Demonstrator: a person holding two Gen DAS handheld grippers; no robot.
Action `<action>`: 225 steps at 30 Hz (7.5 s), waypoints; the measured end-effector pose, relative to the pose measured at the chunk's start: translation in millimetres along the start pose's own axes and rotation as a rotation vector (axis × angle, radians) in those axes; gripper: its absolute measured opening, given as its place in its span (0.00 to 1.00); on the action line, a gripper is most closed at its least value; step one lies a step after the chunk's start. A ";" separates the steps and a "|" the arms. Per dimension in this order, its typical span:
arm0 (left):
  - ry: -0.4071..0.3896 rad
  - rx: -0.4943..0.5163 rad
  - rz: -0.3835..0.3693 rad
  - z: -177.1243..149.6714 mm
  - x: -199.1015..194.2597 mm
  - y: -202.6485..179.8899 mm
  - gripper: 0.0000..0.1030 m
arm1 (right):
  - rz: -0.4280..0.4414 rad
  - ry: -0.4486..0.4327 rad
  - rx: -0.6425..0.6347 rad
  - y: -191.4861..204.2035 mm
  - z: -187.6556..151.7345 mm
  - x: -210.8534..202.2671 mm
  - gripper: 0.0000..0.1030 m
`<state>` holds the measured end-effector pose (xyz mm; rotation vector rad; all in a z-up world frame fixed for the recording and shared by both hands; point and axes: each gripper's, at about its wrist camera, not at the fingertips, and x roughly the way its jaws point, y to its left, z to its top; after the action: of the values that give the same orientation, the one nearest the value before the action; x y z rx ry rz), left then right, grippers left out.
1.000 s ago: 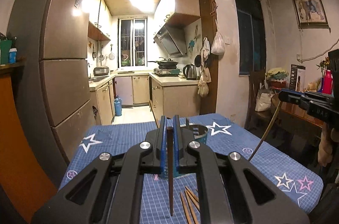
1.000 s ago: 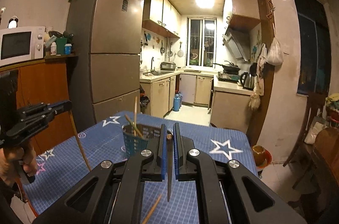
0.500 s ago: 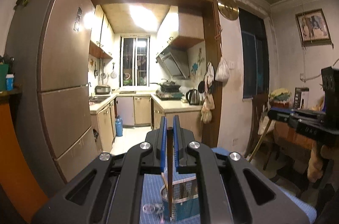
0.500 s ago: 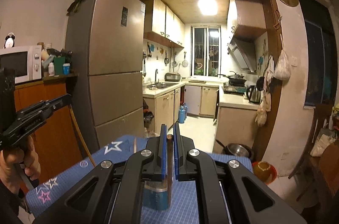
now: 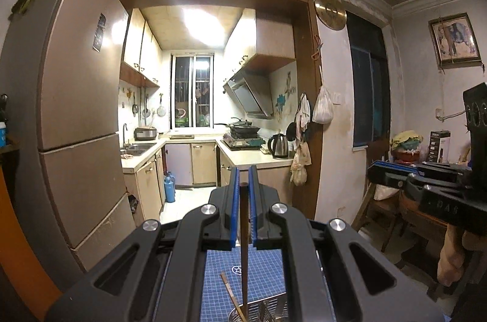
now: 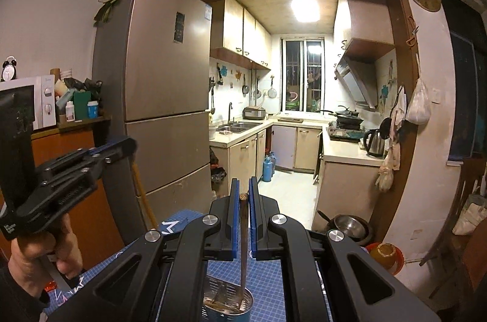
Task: Organize utensils
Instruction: 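Carry the left gripper's chopstick upright into the teal holder while the right gripper inserts its chopstick, then open the left gripper to release its chopstick in the holder while the right gripper releases its chopstick, then move the left gripper to a chopstick end while the right gripper approaches another chopstick, then grasp and lift a chopstick with the left gripper toward the holder while the right gripper does the same, then lower the left gripper's chopstick into the teal holder while the right gripper inserts its chopstick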
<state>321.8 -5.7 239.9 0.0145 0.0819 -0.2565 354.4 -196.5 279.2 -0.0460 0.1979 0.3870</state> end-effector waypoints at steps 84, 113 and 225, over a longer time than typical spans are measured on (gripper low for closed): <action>0.556 0.013 -0.163 -348.5 -202.1 -21.0 0.37 | 0.061 0.374 0.088 183.3 -402.8 -126.0 0.13; 0.551 0.057 -0.175 -357.2 -189.2 -33.8 0.14 | -0.002 0.334 0.062 188.2 -407.2 -125.6 0.13; 0.075 -0.009 -0.046 -33.1 23.5 7.9 0.05 | -0.018 0.093 0.022 13.6 -23.1 32.1 0.07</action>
<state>343.8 -3.2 205.0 0.0133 0.1586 -0.3018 374.1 -174.0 250.1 -0.0443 0.2935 0.3646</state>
